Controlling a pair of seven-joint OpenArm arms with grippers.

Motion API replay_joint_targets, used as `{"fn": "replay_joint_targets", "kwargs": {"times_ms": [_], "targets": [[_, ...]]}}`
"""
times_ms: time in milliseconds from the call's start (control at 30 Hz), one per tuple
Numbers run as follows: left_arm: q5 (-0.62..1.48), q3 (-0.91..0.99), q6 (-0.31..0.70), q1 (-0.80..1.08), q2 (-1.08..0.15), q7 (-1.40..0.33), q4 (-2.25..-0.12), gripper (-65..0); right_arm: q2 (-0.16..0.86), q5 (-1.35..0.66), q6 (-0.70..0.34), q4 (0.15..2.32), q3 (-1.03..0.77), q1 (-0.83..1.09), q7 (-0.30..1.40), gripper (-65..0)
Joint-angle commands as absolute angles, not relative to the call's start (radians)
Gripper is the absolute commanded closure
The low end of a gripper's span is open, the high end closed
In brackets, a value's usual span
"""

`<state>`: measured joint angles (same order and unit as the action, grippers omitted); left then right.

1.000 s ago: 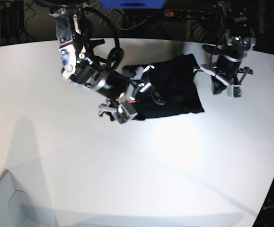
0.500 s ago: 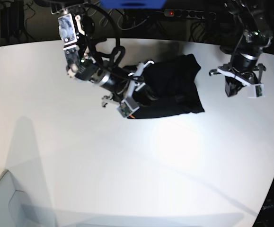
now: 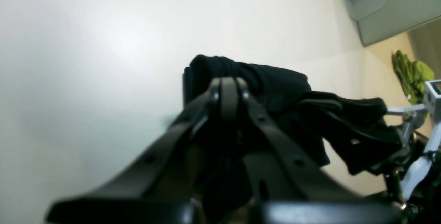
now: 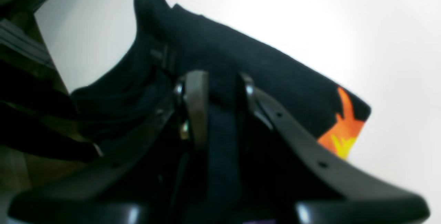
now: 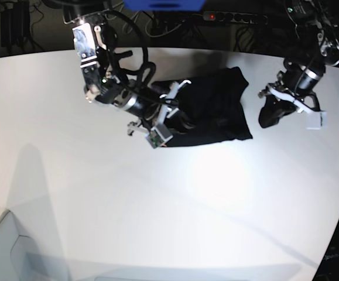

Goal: Layout the t-shirt on the table in an organized manner, then fold the t-shirt properly
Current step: 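Grasp the bundle edge with both grippers and fold it over again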

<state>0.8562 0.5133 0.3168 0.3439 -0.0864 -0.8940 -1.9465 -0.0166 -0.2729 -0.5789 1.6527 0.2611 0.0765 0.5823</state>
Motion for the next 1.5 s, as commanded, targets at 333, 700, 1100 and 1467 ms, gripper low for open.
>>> {"fn": "replay_joint_targets", "kwargs": {"times_ms": [333, 700, 1100, 1467], "targets": [[0.746, 0.387, 0.320, 0.134, -0.090, -0.874, -1.590, -0.4, -0.024, -0.292, -0.587, 1.670, 0.263, 0.097, 0.555, -12.6], [0.664, 0.315, 0.320, 0.059, -0.097, -0.684, -1.317, -0.5, 0.018, -0.292, -0.587, 1.638, 0.259, 0.171, 0.515, -12.6], [0.662, 0.245, 0.320, 0.022, -0.119, -0.562, -1.168, -0.5, 0.022, -0.292, -0.587, 1.449, 0.263, 0.170, 0.348, -12.6], [0.664, 0.245, 0.320, 0.021, -0.125, -0.562, -1.170, -0.5, 0.059, -0.294, -0.587, 1.784, 0.254, 0.177, 0.427, -12.6]]}}
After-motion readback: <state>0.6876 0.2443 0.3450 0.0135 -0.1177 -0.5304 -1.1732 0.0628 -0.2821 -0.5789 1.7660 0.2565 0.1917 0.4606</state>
